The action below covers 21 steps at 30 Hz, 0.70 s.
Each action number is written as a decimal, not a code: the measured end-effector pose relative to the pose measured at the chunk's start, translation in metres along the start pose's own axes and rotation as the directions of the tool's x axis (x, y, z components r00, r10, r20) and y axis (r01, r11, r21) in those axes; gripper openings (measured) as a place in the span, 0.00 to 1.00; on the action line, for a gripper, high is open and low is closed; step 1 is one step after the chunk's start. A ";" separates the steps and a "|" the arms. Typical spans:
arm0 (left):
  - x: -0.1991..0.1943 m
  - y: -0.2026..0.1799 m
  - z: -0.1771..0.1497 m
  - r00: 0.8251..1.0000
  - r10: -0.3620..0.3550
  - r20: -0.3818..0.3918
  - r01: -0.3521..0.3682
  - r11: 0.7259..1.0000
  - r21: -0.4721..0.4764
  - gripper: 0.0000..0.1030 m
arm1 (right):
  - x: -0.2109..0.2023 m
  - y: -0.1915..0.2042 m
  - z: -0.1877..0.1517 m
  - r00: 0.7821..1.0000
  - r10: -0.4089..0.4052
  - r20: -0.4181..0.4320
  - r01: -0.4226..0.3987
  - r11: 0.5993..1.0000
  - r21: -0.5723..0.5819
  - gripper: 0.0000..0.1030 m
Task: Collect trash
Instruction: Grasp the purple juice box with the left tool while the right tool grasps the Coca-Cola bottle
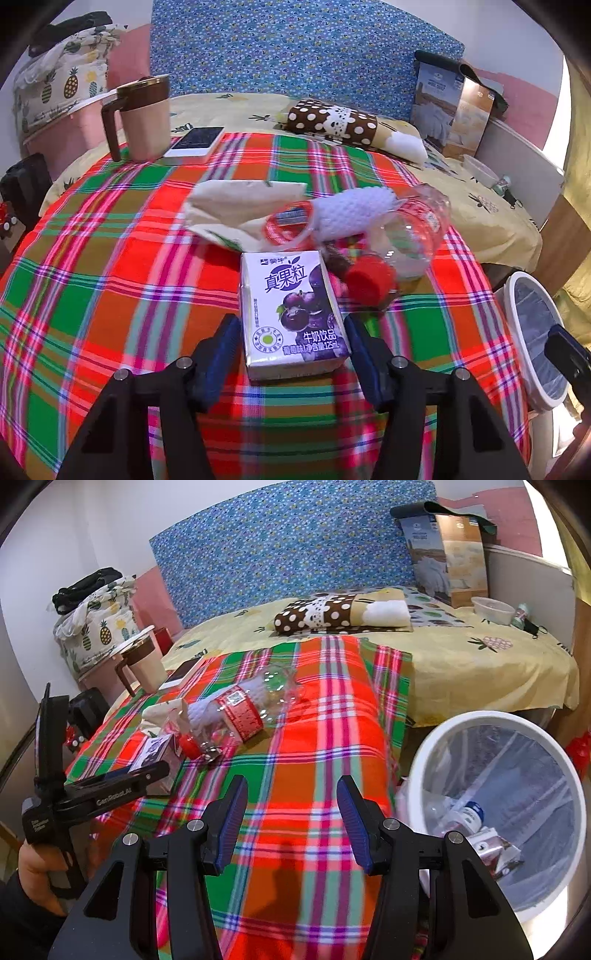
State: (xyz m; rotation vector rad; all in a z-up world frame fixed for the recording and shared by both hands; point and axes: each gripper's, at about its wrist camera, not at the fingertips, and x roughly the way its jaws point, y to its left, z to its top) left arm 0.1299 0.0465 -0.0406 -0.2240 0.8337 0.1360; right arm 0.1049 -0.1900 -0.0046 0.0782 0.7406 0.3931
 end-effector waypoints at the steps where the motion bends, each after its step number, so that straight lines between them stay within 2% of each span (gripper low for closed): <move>1: -0.001 0.003 0.000 1.000 0.004 0.001 -0.004 1.000 -0.002 0.56 | 0.003 0.003 0.001 1.000 0.004 -0.005 -0.004 1.000 0.003 0.51; 7: -0.013 0.027 -0.002 0.999 0.019 0.030 -0.019 1.000 -0.022 0.55 | 0.024 0.029 0.012 1.000 0.009 -0.022 -0.009 1.000 -0.001 0.51; 11: -0.021 0.046 -0.002 0.999 0.017 0.045 -0.015 0.998 -0.054 0.55 | 0.044 0.053 0.020 0.999 -0.018 -0.028 0.018 1.000 0.007 0.51; 17: -0.025 0.070 0.000 0.998 0.008 0.057 -0.003 0.996 -0.085 0.55 | 0.068 0.074 0.027 0.994 -0.102 -0.033 0.104 0.993 0.057 0.51; 21: -0.025 0.081 0.000 0.998 -0.007 0.058 0.013 0.996 -0.090 0.55 | 0.080 0.082 0.028 0.980 -0.194 -0.037 0.197 0.976 0.090 0.51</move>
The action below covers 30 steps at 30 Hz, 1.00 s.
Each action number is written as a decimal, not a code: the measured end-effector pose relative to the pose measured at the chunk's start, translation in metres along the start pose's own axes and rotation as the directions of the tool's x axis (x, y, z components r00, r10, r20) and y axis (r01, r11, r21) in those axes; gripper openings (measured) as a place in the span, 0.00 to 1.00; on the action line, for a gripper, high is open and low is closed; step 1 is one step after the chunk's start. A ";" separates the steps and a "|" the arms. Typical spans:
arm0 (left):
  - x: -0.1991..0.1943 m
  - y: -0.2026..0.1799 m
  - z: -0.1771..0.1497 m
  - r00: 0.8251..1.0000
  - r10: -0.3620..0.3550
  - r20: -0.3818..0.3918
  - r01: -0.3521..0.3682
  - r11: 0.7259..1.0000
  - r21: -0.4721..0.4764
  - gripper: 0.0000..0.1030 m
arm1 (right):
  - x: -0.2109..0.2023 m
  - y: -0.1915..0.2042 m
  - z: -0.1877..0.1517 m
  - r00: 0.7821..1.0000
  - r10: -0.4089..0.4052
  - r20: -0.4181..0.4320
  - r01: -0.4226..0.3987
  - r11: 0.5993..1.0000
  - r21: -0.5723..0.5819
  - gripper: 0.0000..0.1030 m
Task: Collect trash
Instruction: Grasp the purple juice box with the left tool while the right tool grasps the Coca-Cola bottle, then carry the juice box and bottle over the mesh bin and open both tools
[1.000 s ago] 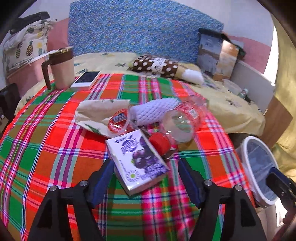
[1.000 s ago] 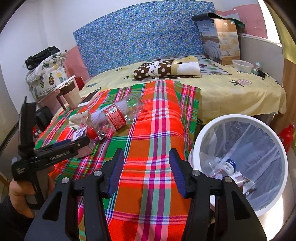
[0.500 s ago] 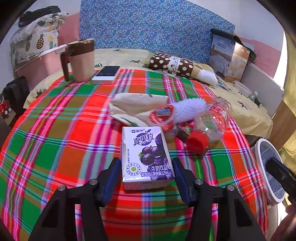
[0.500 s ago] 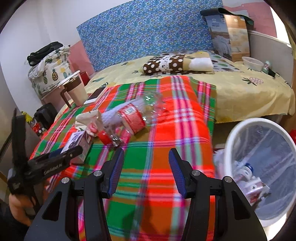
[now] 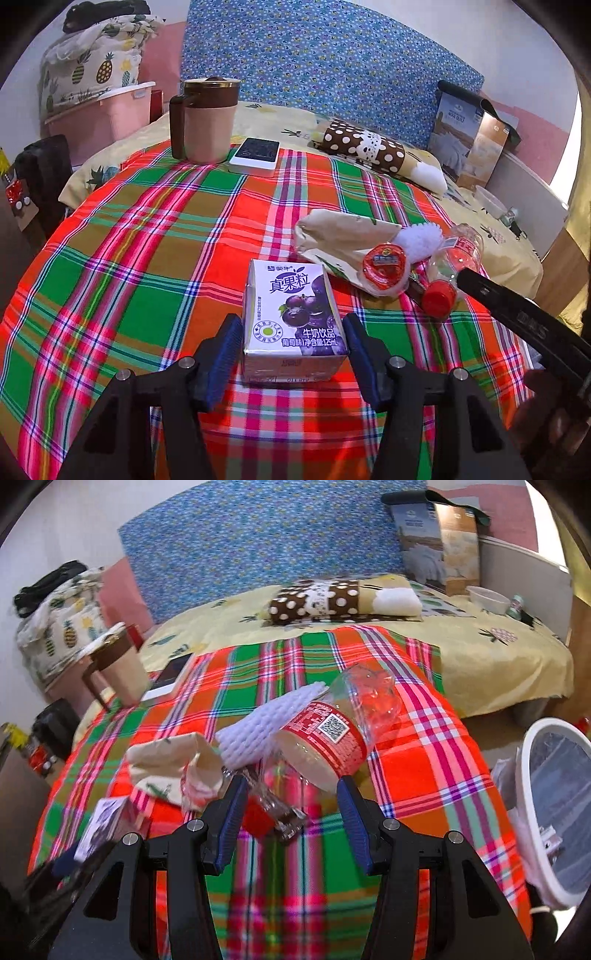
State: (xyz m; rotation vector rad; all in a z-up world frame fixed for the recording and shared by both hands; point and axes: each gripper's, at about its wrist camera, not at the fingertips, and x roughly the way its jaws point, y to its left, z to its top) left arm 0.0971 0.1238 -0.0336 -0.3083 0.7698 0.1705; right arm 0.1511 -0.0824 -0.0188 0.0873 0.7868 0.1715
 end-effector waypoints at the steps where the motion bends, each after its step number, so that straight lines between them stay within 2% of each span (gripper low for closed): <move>1: 0.001 0.002 0.000 1.000 -0.006 -0.002 0.006 1.000 -0.001 0.55 | 0.001 0.001 0.000 1.000 -0.019 0.004 0.019 1.000 0.005 0.51; 5: 0.005 0.006 0.001 1.000 -0.028 -0.010 0.028 1.000 0.000 0.55 | 0.005 0.003 -0.001 0.997 -0.073 0.011 0.073 0.997 -0.003 0.51; 11: 0.007 0.000 0.000 0.998 -0.063 -0.016 0.064 0.998 0.014 0.55 | -0.007 -0.024 -0.008 0.992 -0.127 -0.002 0.127 0.992 -0.020 0.51; 15: 0.004 -0.007 -0.002 0.997 -0.076 -0.011 0.076 0.997 0.026 0.55 | -0.019 -0.040 -0.010 0.996 -0.087 -0.013 0.087 0.996 -0.035 0.51; 17: 0.003 -0.009 -0.002 0.997 -0.079 -0.010 0.080 0.996 0.033 0.55 | -0.027 -0.040 -0.004 0.999 -0.045 0.019 0.046 0.996 -0.073 0.52; 20: 0.002 -0.012 -0.001 0.997 -0.083 -0.006 0.083 0.996 0.045 0.55 | -0.026 -0.031 0.012 0.999 0.025 0.033 -0.019 0.986 -0.164 0.62; 21: 0.003 -0.013 0.000 0.996 -0.086 -0.010 0.087 0.995 0.049 0.55 | -0.024 -0.030 0.016 0.999 0.044 0.030 -0.037 0.982 -0.187 0.63; 27: 0.012 -0.014 0.002 0.996 -0.079 -0.040 0.082 0.995 0.062 0.55 | 0.007 -0.029 0.040 0.990 0.125 -0.062 -0.136 0.966 -0.220 0.63; 30: 0.018 -0.014 0.002 0.996 -0.076 -0.052 0.079 0.995 0.065 0.55 | 0.024 -0.026 0.042 0.987 0.113 -0.115 -0.135 0.969 -0.205 0.63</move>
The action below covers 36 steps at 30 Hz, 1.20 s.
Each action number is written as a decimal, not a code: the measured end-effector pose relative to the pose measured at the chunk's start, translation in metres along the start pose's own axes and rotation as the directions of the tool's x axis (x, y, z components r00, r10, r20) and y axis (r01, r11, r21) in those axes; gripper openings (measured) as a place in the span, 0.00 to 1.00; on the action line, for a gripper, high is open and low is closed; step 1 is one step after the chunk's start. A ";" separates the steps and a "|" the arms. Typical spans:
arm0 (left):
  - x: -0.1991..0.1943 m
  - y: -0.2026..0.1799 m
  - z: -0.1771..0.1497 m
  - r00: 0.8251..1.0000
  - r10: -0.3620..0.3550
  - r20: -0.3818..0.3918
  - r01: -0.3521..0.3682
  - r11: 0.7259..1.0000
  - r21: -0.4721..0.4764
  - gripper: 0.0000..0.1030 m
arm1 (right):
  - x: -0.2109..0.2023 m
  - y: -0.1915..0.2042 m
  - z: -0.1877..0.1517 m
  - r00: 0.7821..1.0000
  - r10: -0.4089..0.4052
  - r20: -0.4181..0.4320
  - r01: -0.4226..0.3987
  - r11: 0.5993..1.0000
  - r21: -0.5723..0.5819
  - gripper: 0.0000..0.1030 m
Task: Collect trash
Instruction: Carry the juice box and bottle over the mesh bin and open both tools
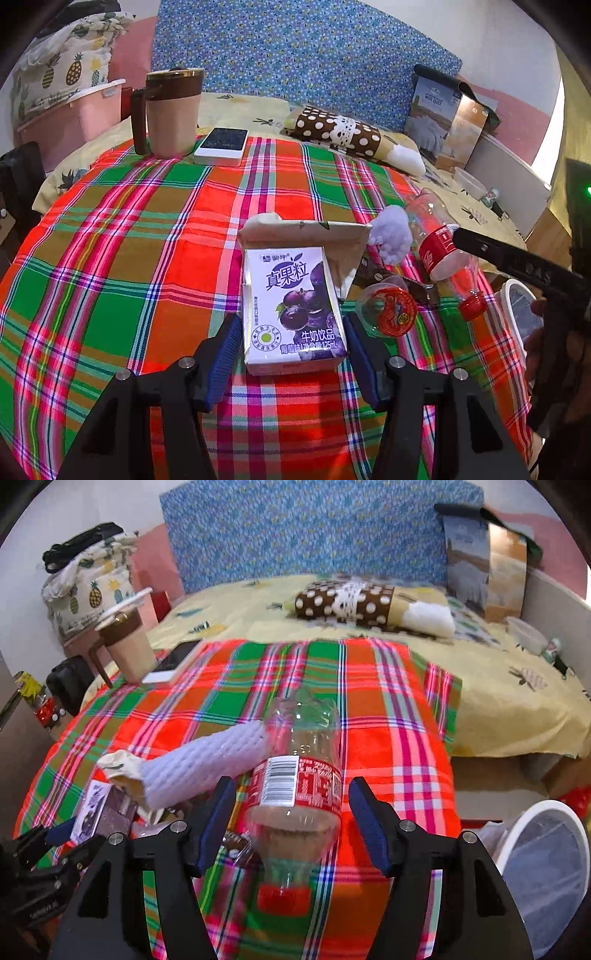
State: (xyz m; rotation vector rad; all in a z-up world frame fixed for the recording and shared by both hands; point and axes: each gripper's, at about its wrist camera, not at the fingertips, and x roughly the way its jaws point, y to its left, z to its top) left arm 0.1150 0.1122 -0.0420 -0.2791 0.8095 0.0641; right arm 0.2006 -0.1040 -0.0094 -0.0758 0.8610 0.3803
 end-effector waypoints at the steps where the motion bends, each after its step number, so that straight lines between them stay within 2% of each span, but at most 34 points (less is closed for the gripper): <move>1: 0.001 0.000 0.000 1.000 0.001 -0.001 -0.001 1.000 0.003 0.55 | 0.002 0.001 0.000 1.000 -0.003 -0.008 0.003 1.000 0.000 0.63; 8: 0.012 -0.002 0.002 0.999 0.010 -0.036 -0.010 1.000 0.010 0.55 | 0.009 -0.006 -0.001 0.999 -0.012 -0.051 0.014 0.999 0.037 0.63; 11: 0.019 -0.002 0.001 0.998 0.012 -0.057 -0.012 1.000 0.005 0.55 | 0.008 -0.013 -0.004 0.998 0.016 -0.061 -0.012 0.998 0.068 0.62; 23: -0.006 -0.014 -0.001 1.000 0.003 0.013 -0.003 1.000 0.014 0.54 | -0.033 -0.028 -0.031 0.998 0.051 0.027 -0.054 0.990 0.129 0.62; 30: -0.028 -0.042 -0.005 0.999 -0.029 0.038 0.026 0.998 0.061 0.54 | -0.064 -0.040 -0.052 0.996 0.056 0.070 -0.066 0.986 0.150 0.62; 36: -0.039 -0.078 -0.009 0.996 -0.083 0.043 0.078 0.990 0.120 0.54 | -0.086 -0.056 -0.067 0.995 0.024 0.094 -0.040 0.984 0.175 0.62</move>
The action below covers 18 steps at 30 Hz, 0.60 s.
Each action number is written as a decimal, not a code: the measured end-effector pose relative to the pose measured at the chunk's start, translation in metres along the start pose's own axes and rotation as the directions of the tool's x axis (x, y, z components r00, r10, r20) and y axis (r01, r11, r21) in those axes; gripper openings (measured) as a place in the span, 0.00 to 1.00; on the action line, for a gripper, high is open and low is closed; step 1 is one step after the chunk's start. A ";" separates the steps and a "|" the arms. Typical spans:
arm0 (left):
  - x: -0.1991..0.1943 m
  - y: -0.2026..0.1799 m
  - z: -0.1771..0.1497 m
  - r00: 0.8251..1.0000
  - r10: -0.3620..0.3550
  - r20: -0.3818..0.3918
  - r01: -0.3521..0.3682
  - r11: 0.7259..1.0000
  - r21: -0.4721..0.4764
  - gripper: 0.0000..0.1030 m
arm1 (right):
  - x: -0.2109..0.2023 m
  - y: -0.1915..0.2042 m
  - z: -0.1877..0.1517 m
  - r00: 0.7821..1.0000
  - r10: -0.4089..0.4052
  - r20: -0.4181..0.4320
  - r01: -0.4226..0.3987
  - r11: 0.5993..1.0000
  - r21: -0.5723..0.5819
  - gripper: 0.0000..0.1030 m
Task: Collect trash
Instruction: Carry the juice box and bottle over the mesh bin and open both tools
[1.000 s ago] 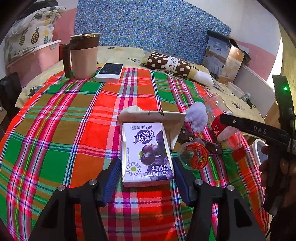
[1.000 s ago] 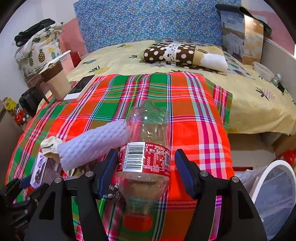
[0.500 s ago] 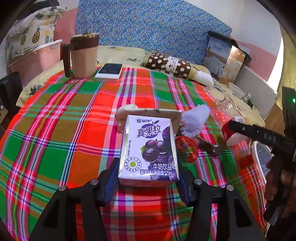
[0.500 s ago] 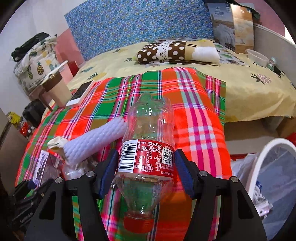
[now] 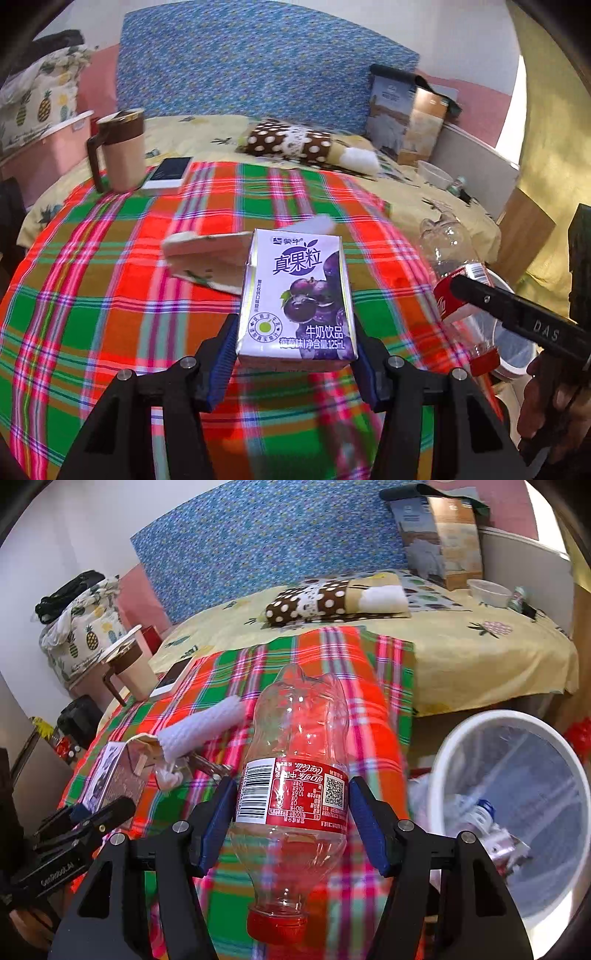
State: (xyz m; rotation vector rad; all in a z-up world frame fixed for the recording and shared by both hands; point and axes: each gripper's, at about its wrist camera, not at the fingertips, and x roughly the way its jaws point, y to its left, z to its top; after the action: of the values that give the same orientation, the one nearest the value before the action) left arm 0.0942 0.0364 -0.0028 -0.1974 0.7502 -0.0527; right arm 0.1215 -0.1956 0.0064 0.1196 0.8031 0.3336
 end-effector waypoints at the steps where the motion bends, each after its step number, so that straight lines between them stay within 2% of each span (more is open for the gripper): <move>1: 0.000 -0.006 0.000 1.000 -0.009 0.000 0.009 1.000 0.009 0.54 | -0.003 -0.004 -0.001 1.000 -0.009 0.005 0.009 1.000 0.007 0.62; 8: 0.004 -0.050 0.003 0.996 -0.085 -0.008 0.085 0.993 0.077 0.54 | -0.022 -0.027 -0.005 0.997 -0.070 0.043 0.068 0.996 0.050 0.62; 18: 0.018 -0.116 0.007 0.981 -0.189 -0.033 0.192 0.965 0.181 0.54 | -0.041 -0.063 -0.014 0.987 -0.148 0.064 0.140 0.983 0.120 0.62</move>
State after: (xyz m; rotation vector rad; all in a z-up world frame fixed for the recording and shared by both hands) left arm 0.1151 -0.0779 0.0131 -0.0930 0.7350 -0.3059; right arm 0.1002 -0.2693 0.0099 0.1792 0.7545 0.1449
